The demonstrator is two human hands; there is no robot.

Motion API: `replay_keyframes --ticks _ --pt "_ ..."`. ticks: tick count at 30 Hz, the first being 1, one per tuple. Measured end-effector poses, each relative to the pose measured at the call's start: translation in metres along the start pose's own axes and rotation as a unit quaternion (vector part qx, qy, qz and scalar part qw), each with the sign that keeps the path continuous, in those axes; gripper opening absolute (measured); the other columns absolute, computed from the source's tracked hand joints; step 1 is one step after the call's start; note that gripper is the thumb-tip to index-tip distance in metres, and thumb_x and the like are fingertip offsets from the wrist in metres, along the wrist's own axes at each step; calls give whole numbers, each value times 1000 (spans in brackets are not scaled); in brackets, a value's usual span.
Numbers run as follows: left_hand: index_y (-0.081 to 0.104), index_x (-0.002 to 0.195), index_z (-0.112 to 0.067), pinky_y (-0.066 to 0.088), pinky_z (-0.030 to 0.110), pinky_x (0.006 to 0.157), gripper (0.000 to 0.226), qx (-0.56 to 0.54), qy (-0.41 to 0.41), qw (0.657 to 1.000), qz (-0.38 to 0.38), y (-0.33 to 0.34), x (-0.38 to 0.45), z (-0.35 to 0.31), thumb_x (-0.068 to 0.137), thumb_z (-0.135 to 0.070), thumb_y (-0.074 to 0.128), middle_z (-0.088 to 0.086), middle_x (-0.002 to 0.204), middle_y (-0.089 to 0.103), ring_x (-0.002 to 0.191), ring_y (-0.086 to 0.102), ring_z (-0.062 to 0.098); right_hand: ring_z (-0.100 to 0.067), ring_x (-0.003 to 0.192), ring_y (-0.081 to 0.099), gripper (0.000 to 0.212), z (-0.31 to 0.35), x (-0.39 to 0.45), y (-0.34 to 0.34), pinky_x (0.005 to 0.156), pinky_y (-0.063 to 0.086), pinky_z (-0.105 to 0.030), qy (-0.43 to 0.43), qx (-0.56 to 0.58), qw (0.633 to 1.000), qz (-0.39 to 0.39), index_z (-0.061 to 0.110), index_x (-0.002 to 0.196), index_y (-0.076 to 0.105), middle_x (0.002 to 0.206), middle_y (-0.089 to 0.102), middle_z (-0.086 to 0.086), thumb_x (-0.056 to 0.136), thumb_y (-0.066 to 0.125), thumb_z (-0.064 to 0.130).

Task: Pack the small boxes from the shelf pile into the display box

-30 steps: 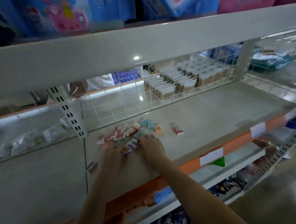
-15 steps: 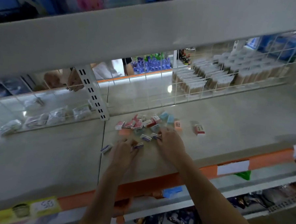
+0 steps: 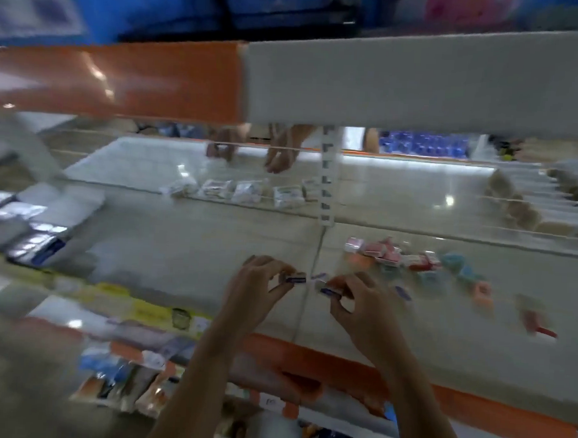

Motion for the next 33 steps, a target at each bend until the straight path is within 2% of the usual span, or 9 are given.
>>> replay_keyframes --ticks 4,9,12,15,18,23,26,29,33 --pt "72 99 -19 39 22 76 23 32 -36 998 -31 -60 -31 56 76 -16 75 -1 92 67 86 57 19 -10 88 55 27 65 16 49 81 41 -9 -52 33 997 44 10 109 64 100 51 4 82 65 10" --pt "73 98 -18 42 28 78 22 52 -98 992 -60 -135 -79 134 76 -16 75 2 92 67 88 58 24 -15 81 57 24 149 27 120 76 45 -19 -107 51 990 71 9 102 65 95 50 3 79 67 6" --pt "73 98 -18 39 24 79 23 54 -123 988 -72 -179 -106 183 76 -16 75 2 93 68 91 58 23 -14 78 55 25 203 33 168 73 40 -15 -124 61 987 84 7 99 66 91 49 3 74 69 2" --pt "71 102 -24 42 24 80 24 72 -140 984 -78 -218 -128 234 79 -22 73 -4 97 66 95 56 16 -20 83 58 26 253 41 215 75 42 -19 -132 66 984 99 5 101 66 94 50 0 75 69 2" --pt "70 103 -29 39 19 76 23 79 -142 983 -88 -252 -142 282 80 -25 71 -9 99 65 93 54 11 -20 85 57 27 295 50 253 72 34 -13 -131 65 984 98 5 102 66 94 49 1 75 70 3" --pt "69 102 -35 30 8 66 22 74 -157 979 -108 -280 -151 347 81 -28 70 -23 89 55 80 40 -3 -21 86 58 25 340 69 300 76 42 -21 -137 65 983 107 6 101 65 94 50 0 76 69 2" --pt "69 103 -32 38 19 69 21 59 -156 980 -109 -286 -144 380 82 -28 69 -16 95 63 83 45 0 -22 85 59 24 357 90 324 75 45 -25 -140 61 983 99 6 101 66 94 53 -2 77 69 4" --pt "69 104 -31 43 20 70 21 60 -150 982 -98 -290 -129 409 83 -30 68 -14 97 65 86 52 5 -19 86 59 23 370 114 348 79 49 -31 -147 57 983 90 9 101 66 96 58 -4 79 68 7" --pt "69 108 -28 45 25 79 24 79 -137 985 -74 -302 -97 447 84 -29 68 -8 104 68 98 55 13 -16 92 57 21 384 152 381 79 43 -22 -135 35 987 84 13 101 66 97 60 -1 80 65 11"
Point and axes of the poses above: each hand's wrist, its own x-axis towards the middle knuckle, its own y-axis out of the palm, z = x × y, the point moved 3 cm from there along x, towards the middle knuckle
